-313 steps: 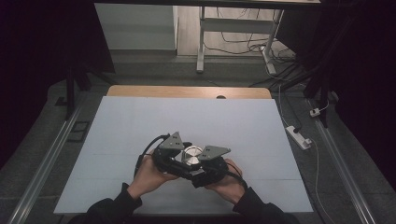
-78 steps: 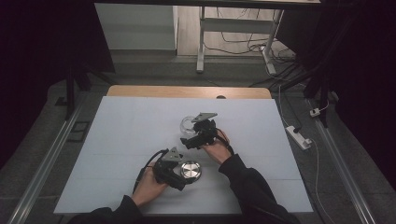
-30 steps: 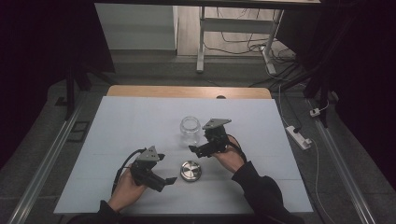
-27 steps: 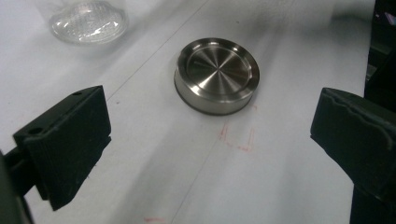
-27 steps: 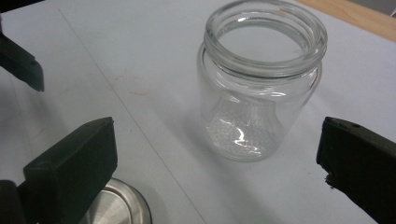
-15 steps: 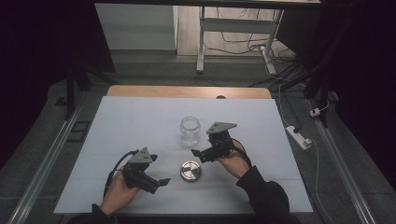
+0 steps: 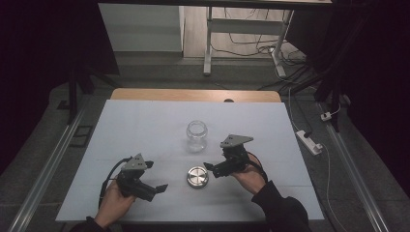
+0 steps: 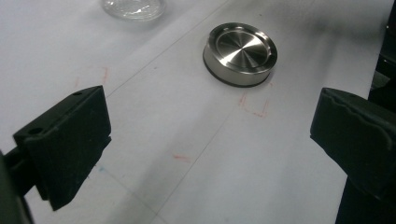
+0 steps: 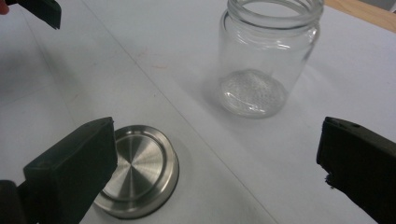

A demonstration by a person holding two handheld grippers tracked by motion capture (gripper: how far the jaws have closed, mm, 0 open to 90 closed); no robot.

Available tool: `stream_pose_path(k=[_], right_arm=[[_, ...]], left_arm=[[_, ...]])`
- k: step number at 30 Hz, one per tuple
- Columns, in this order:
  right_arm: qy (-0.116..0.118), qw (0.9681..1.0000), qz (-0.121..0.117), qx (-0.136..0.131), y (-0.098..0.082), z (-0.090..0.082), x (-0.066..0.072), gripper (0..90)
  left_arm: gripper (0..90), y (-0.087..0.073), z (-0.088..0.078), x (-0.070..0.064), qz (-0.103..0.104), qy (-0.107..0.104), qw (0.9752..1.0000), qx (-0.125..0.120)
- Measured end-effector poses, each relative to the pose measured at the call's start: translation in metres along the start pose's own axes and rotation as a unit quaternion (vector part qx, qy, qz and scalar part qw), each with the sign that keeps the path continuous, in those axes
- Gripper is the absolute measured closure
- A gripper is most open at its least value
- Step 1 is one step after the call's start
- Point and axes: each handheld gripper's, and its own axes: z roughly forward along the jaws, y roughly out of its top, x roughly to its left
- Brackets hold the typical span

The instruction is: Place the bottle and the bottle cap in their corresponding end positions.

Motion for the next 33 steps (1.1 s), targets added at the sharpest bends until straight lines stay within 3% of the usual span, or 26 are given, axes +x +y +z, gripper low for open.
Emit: stream_pose_path(k=[20, 33], right_arm=[[-0.016, 0.9996, 0.021, -0.010, -0.029, -0.040, -0.002, 0.0], [-0.053, 0.9976, 0.041, -0.017, -0.051, -0.072, -0.004, 0.0]], left_arm=[[0.0, -0.025, -0.031, 0.005, -0.028, 0.038, 0.9989, -0.005], [0.0, -0.044, -0.052, 0.006, -0.054, 0.050, 0.9972, -0.014]])
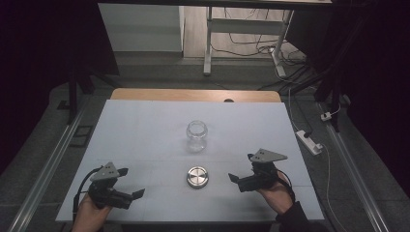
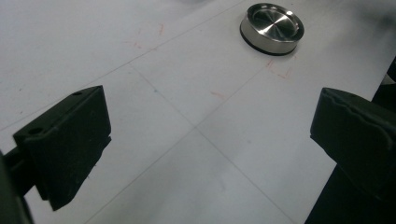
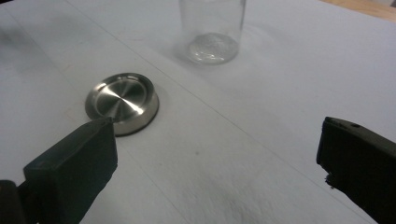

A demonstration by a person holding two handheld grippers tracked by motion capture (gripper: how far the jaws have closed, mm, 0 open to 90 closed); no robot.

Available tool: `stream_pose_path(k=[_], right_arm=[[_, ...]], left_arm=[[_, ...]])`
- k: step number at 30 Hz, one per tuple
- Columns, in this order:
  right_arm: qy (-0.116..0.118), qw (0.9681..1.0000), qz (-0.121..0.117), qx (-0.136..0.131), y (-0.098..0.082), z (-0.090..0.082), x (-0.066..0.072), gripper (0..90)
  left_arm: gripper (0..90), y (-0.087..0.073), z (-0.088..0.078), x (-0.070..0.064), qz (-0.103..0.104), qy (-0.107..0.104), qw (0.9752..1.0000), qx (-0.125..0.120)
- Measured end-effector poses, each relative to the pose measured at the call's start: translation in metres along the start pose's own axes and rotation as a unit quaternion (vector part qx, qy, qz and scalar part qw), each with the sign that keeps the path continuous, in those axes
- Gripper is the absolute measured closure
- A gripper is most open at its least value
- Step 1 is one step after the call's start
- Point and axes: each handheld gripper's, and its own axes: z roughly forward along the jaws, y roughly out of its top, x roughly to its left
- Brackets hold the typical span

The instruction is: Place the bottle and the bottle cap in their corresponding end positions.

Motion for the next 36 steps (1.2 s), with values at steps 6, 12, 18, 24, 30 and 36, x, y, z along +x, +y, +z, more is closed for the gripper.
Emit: stream_pose_path(k=[6, 12, 18, 24, 30, 36], right_arm=[[-0.023, 0.9997, 0.007, -0.004, -0.014, -0.016, -0.005, 0.0], [-0.043, 0.9989, 0.018, 0.000, -0.028, -0.031, -0.009, 0.0], [-0.063, 0.9977, 0.023, 0.004, -0.042, -0.046, -0.011, 0.0], [-0.071, 0.9968, 0.034, 0.015, -0.054, -0.055, -0.010, 0.0], [-0.077, 0.9953, 0.045, 0.038, -0.066, -0.059, -0.010, 0.0], [-0.081, 0.9934, 0.066, 0.046, -0.076, -0.067, -0.013, 0.0]], left_arm=[[0.0, -0.010, -0.009, 0.002, -0.011, 0.007, 0.9999, -0.002], [0.0, -0.019, -0.019, 0.004, -0.025, 0.016, 0.9995, -0.008], [0.0, -0.027, -0.025, 0.005, -0.034, 0.028, 0.9990, -0.008], [0.0, -0.034, -0.030, 0.006, -0.041, 0.038, 0.9984, -0.007], [0.0, -0.042, -0.032, 0.008, -0.053, 0.041, 0.9977, -0.002], [0.0, -0.047, -0.031, 0.007, -0.058, 0.054, 0.9967, 0.015]])
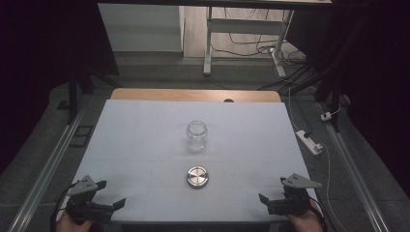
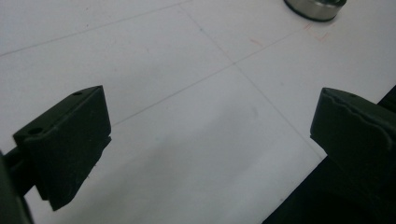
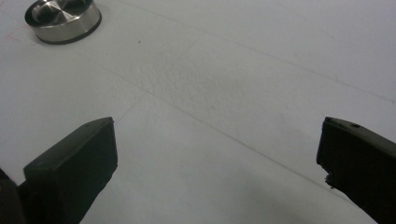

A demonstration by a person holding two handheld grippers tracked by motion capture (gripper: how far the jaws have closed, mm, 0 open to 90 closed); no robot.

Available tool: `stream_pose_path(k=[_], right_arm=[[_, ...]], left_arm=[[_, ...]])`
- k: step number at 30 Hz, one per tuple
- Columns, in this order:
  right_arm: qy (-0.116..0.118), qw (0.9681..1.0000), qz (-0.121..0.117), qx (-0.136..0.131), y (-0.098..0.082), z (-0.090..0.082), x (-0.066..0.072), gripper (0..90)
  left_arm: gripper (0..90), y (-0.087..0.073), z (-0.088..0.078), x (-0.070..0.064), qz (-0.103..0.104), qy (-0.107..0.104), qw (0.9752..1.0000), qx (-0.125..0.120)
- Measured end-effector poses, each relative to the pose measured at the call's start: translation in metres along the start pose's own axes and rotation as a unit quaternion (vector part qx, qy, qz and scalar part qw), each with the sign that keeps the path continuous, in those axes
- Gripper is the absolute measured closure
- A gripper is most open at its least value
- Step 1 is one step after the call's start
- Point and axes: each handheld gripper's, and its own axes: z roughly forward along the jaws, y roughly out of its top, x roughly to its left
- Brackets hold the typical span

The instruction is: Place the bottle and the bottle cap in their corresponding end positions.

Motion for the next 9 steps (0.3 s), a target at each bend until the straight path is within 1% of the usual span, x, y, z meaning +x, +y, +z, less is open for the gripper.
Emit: stream_pose_path(k=[2, 5, 7, 9], right_arm=[[0.001, 0.9999, 0.009, -0.005, -0.0014, -0.0034, -0.0017, 0.0], [0.002, 0.9998, 0.021, -0.003, -0.0032, -0.0057, -0.0039, 0.0], [0.004, 0.9997, 0.023, -0.002, -0.0036, -0.0060, -0.0046, 0.0], [0.004, 0.9998, 0.019, 0.001, -0.0036, -0.0053, -0.0044, 0.0]], left_arm=[[0.0, -0.0013, 0.0000, 0.0001, 0.000, 0.004, 1.0000, 0.006], [0.0, -0.0019, -0.0002, -0.0006, -0.002, 0.009, 0.9999, 0.010], [0.0, -0.0017, 0.0001, -0.0007, -0.002, 0.009, 0.9999, 0.011], [0.0, -0.0013, 0.0007, -0.0003, -0.004, 0.009, 0.9999, 0.012]])
